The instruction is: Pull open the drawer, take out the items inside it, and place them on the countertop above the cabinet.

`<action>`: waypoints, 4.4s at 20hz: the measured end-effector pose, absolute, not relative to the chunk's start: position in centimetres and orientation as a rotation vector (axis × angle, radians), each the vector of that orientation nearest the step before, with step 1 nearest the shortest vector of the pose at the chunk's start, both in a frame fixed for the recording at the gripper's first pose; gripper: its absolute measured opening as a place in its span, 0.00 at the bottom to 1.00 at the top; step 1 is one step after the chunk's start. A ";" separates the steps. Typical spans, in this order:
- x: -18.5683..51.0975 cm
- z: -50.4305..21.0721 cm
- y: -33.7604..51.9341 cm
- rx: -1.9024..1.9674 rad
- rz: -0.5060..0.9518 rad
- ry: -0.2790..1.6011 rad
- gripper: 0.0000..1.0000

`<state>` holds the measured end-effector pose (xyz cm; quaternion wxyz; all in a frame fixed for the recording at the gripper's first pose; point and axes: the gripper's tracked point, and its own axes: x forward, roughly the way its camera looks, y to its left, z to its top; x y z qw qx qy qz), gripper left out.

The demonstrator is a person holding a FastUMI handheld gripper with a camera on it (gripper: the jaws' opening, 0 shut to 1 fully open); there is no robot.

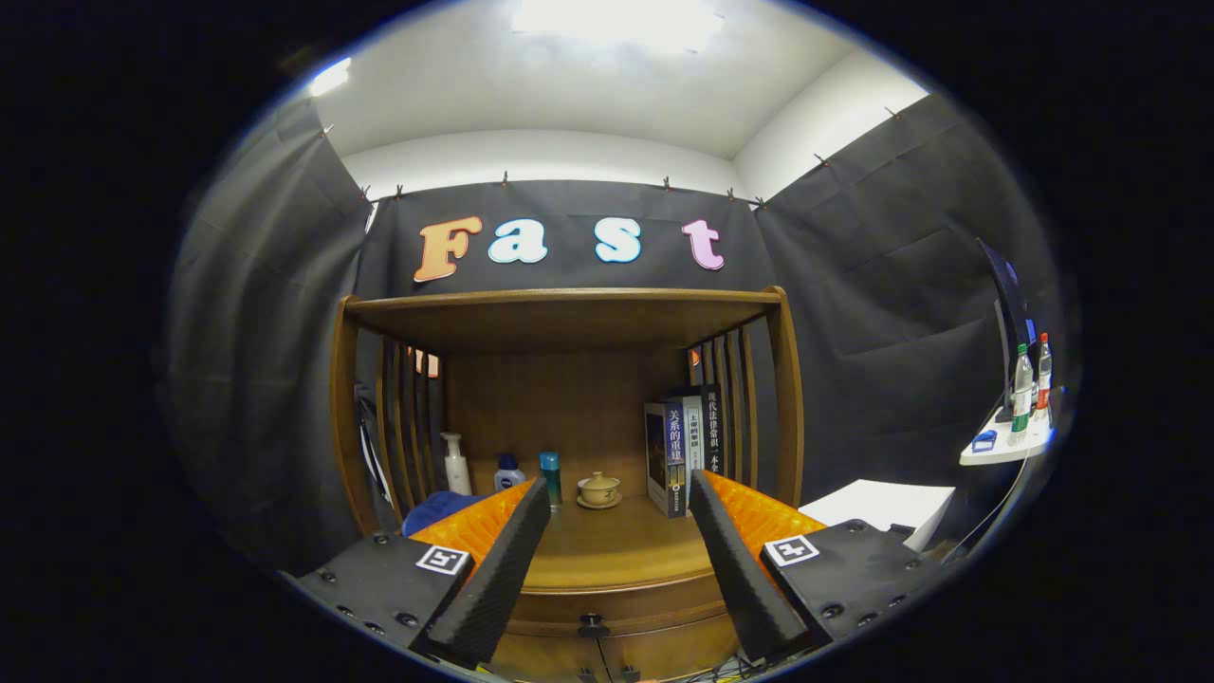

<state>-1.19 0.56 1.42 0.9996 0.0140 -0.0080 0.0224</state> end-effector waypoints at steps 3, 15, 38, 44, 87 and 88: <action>-1.4 2.0 0.9 0.052 0.043 -0.027 0.98; -1.4 1.0 2.5 0.011 0.062 -0.013 0.98; 2.5 -22.8 4.5 -0.067 0.175 0.166 0.99; 4.5 -27.7 4.5 -0.044 0.165 0.244 0.99; -1.7 -30.0 2.5 0.041 0.139 0.343 0.36; -2.1 -29.9 2.4 0.043 0.138 0.344 0.36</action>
